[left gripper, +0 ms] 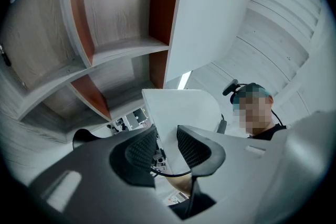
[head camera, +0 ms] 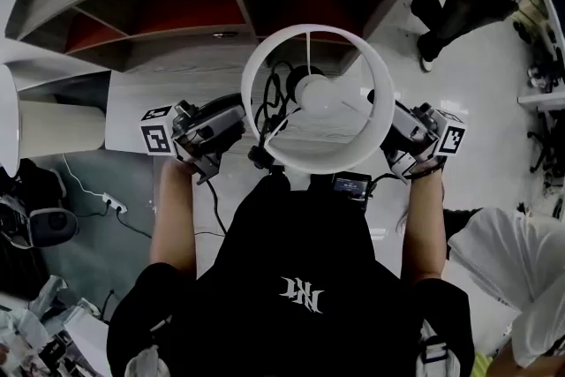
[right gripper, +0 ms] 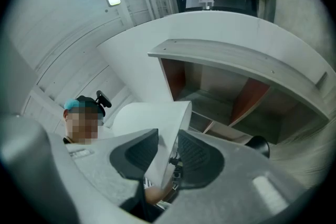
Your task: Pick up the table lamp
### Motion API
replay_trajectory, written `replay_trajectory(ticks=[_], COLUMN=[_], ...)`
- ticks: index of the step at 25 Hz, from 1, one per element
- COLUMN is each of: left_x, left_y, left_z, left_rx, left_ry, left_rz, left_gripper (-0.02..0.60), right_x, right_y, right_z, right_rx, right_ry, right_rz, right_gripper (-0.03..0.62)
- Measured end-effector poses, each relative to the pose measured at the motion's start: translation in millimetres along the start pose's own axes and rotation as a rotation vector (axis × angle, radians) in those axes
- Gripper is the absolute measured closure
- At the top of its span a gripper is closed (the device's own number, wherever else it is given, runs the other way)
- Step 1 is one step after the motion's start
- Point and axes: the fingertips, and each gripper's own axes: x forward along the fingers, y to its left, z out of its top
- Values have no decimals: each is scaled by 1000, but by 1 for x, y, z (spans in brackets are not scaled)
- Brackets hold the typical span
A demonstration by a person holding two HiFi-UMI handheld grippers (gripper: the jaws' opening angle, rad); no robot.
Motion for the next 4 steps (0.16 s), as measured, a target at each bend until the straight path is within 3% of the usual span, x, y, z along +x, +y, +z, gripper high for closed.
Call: replay_trajectory(ticks=[4], left_x=[0], left_y=[1], left_z=[-3], left_rx=[-11], left_ry=[13], left_rz=[-3], left_gripper=[460], right_x=[-3], right_y=[0], right_z=[0], right_rx=[-12], right_ry=[-14], right_rz=[-10], right_gripper=[474])
